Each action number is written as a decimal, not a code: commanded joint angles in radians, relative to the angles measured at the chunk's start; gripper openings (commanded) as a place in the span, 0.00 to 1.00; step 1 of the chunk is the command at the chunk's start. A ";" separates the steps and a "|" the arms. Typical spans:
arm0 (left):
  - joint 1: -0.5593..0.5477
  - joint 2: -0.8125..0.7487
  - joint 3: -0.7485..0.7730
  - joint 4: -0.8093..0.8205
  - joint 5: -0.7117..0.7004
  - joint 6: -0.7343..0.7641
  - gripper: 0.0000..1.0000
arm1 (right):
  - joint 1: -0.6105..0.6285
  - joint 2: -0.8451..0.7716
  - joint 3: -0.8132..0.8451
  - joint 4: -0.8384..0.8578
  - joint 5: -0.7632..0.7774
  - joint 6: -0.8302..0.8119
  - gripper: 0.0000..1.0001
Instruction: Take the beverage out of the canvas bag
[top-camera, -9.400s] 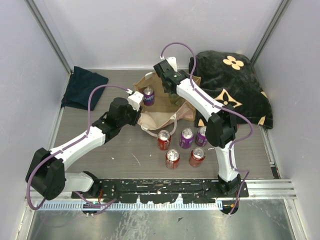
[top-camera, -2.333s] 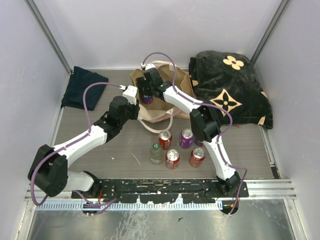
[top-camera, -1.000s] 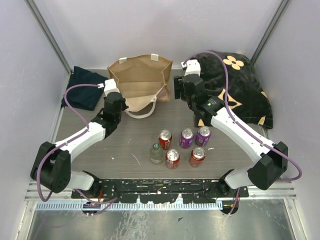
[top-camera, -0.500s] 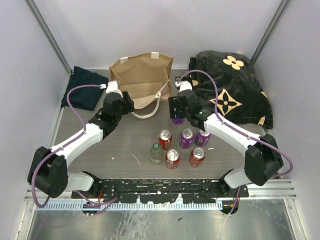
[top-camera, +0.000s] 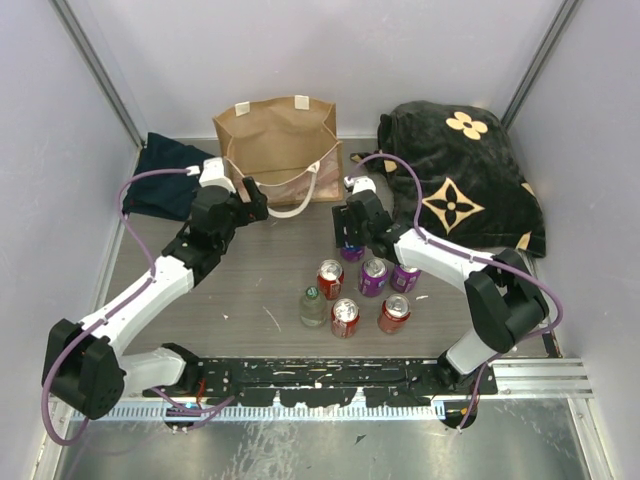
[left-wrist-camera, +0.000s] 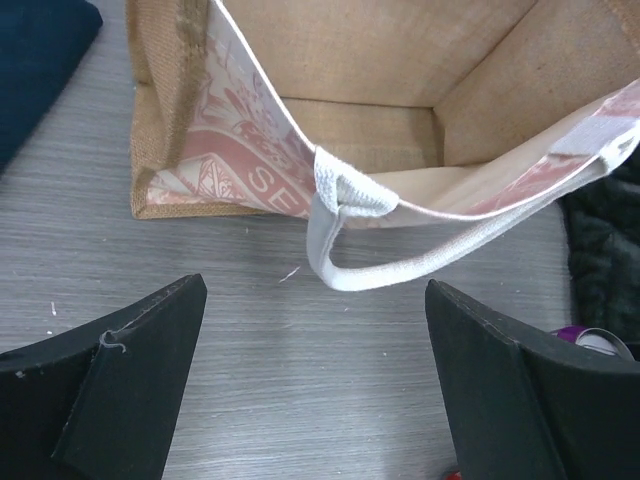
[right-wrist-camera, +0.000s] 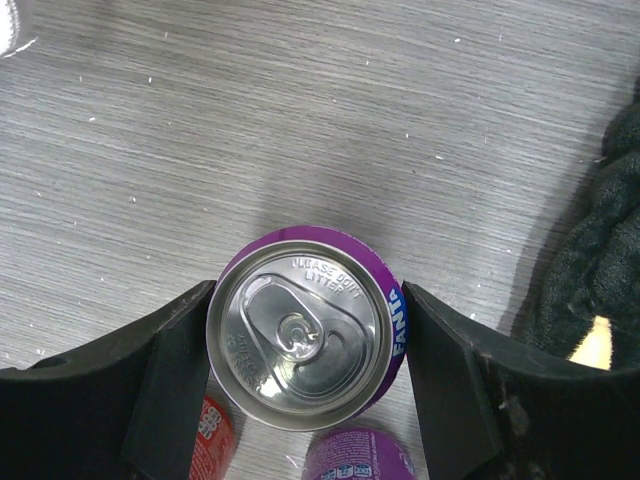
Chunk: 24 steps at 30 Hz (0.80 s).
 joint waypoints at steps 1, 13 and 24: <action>0.001 -0.047 -0.025 0.026 -0.023 0.037 0.98 | 0.002 -0.022 0.005 0.154 0.005 0.019 0.46; 0.001 -0.065 -0.010 -0.026 -0.103 0.093 0.98 | 0.027 -0.086 -0.014 0.146 0.080 -0.002 1.00; 0.012 -0.119 -0.019 -0.003 -0.133 0.225 0.98 | -0.037 -0.199 0.086 0.086 0.228 -0.048 1.00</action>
